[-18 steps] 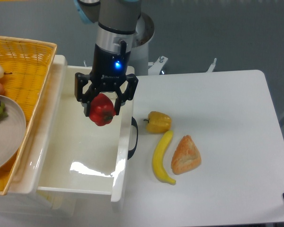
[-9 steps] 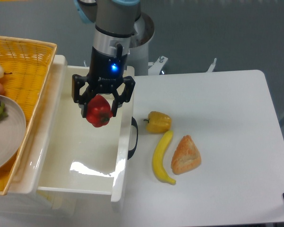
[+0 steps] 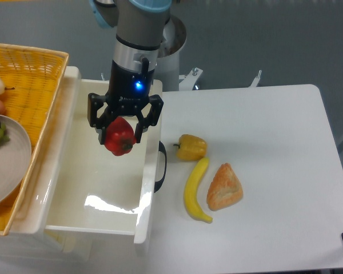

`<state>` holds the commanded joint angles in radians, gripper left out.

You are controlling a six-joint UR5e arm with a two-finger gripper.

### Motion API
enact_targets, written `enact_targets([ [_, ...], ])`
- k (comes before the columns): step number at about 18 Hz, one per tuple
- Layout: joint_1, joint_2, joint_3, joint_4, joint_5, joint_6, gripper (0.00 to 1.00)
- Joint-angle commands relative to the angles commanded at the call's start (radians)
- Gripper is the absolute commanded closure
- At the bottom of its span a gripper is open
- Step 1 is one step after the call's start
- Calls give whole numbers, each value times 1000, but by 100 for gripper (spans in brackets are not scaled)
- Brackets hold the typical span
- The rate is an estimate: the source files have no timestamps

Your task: Place the red pepper in the upper white drawer

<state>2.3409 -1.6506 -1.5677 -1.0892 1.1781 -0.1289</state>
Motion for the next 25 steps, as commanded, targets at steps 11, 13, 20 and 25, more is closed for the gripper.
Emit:
enact_targets([
  [11,0,-11,0,14,6,3,45],
  [13,2,-11,0,18,5,5,45],
  [20,0,-15,-5,25,6,2,74],
  [25,-2,-21,-2,28,3,9,42],
])
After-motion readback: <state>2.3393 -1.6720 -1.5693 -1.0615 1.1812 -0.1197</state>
